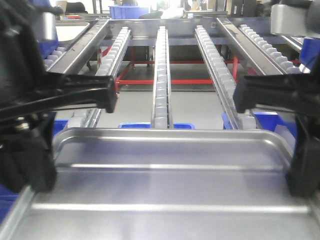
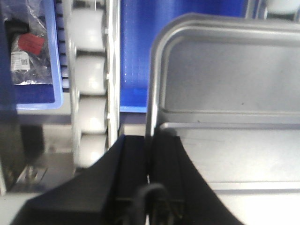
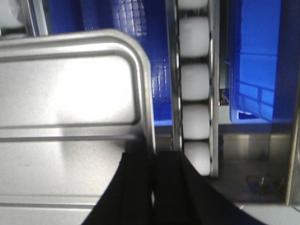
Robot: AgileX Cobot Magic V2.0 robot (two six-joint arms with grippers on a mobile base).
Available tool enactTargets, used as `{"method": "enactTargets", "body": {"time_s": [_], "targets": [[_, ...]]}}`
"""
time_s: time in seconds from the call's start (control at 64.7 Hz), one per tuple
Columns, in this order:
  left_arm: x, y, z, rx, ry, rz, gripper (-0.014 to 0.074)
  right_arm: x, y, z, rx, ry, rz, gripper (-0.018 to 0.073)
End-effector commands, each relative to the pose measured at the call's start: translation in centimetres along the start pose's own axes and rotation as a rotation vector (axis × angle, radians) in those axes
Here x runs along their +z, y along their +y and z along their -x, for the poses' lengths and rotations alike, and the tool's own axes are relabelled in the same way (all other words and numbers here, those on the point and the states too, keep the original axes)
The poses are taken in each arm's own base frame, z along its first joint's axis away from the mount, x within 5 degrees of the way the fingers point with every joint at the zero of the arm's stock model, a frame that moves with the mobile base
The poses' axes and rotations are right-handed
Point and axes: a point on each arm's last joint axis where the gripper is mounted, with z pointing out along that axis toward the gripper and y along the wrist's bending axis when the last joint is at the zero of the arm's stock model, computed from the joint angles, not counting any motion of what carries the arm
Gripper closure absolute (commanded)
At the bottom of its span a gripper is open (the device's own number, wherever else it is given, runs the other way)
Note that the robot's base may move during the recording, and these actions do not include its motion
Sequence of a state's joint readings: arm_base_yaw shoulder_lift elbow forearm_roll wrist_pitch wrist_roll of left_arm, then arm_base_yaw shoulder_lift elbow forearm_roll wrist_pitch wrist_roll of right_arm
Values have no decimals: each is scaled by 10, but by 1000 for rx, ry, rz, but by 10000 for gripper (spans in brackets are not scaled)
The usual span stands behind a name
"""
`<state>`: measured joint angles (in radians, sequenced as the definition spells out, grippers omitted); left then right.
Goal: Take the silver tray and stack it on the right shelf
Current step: 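Lift the silver tray with both grippers and pull it toward the robot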
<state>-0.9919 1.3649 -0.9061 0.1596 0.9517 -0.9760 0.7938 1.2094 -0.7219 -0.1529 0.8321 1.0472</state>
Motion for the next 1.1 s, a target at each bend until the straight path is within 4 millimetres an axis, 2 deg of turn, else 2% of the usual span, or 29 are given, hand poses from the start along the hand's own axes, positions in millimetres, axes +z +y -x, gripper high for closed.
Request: {"method": "enactTargets", "body": {"time_s": [0.0, 0.093, 0.263, 0.479, 0.634, 1.082], "targets": [[-16, -1, -11, -12, -44, 9, 696, -6, 1, -7, 4, -7, 12, 503], [-17, -7, -27, 8, -36, 20, 696, -4, 1, -19, 26, 16, 1, 503], [-22, -10, -50, 26, -13, 24, 696, -18, 3, -38, 33, 8, 13, 503], [-29, 0, -70, 10, -6, -3, 696, -28, 5, -63, -13, -23, -41, 503], [-24, 7, -74, 7, 13, 12, 696, -31, 9, -75, -30, -10, -12, 503], [-25, 5, -75, 2, 21, -2, 696, -31, 10, -75, -31, -10, -1, 503]]}}
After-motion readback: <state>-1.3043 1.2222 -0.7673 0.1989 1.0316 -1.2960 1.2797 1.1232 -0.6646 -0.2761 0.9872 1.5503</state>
